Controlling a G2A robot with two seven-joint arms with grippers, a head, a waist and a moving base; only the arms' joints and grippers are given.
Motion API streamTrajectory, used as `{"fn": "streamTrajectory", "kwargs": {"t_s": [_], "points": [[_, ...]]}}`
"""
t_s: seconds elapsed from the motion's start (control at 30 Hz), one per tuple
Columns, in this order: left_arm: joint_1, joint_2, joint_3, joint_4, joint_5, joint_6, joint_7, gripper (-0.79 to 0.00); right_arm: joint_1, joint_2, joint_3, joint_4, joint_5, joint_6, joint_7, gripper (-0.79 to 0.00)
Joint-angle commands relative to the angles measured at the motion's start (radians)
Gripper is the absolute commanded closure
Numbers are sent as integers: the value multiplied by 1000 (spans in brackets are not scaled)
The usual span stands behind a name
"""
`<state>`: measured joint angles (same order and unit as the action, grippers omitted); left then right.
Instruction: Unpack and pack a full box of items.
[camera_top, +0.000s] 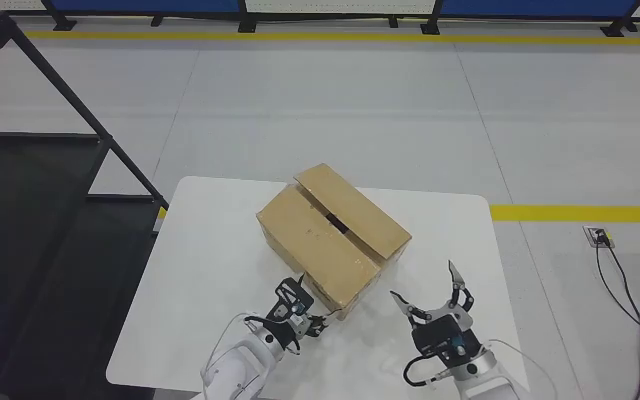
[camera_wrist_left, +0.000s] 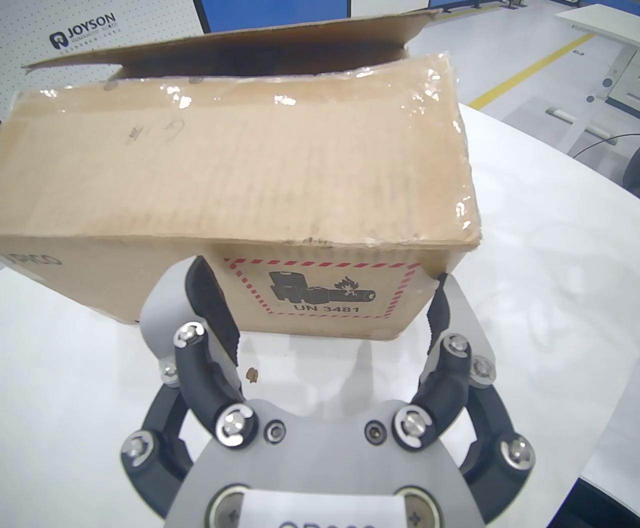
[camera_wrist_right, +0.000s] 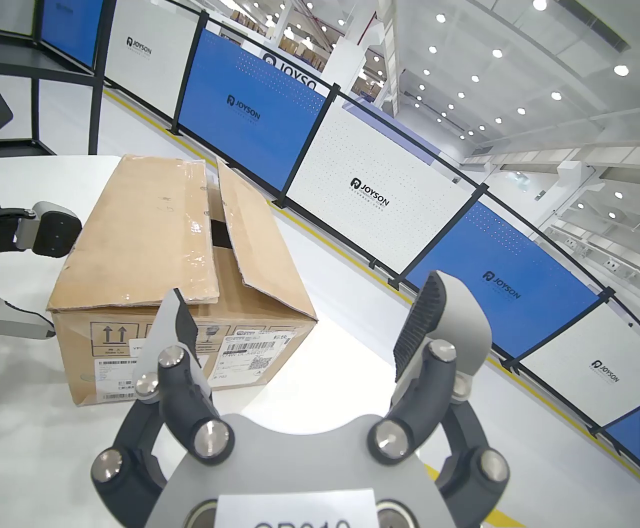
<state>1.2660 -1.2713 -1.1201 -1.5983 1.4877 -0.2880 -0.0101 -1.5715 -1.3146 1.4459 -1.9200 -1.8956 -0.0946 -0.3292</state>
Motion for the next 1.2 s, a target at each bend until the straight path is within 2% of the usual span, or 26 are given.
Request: {"fn": "streamTrajectory", "kwargs": {"t_s": [0.0, 0.07, 0.33, 0.4, 0.47, 0.6, 0.67, 1.03, 1.17], "points": [[11, 3, -19, -11, -10, -2, 15, -785, 1, 1, -1, -1, 9, -7, -4, -785], [29, 8, -50, -26, -30, -1, 28, -785, 5, 1, -6, 2, 9, -8, 2, -785], [129, 30, -281, -100, -196, 71, 75, -785, 49, -1, -38, 9, 29, 0, 35, -785], [129, 31, -321, -99, -239, 98, 68, -785, 54, -2, -39, 7, 39, 6, 31, -785], [120, 33, -354, -95, -202, 167, 74, -785, 56, -2, -37, 2, 57, 15, 23, -785], [80, 33, -413, -56, -310, 180, 46, -785, 45, -1, -25, -13, 81, 33, 14, -785], [58, 33, -424, -39, -344, 185, -11, -785, 28, 0, -23, -28, 53, 43, 16, -785], [58, 33, -422, -36, -344, 185, -13, -785, 28, 0, -23, -28, 56, 43, 18, -785], [-35, 26, -389, 46, -315, 264, -33, -785, 50, -1, -24, -17, 94, 46, 40, -785]]}}
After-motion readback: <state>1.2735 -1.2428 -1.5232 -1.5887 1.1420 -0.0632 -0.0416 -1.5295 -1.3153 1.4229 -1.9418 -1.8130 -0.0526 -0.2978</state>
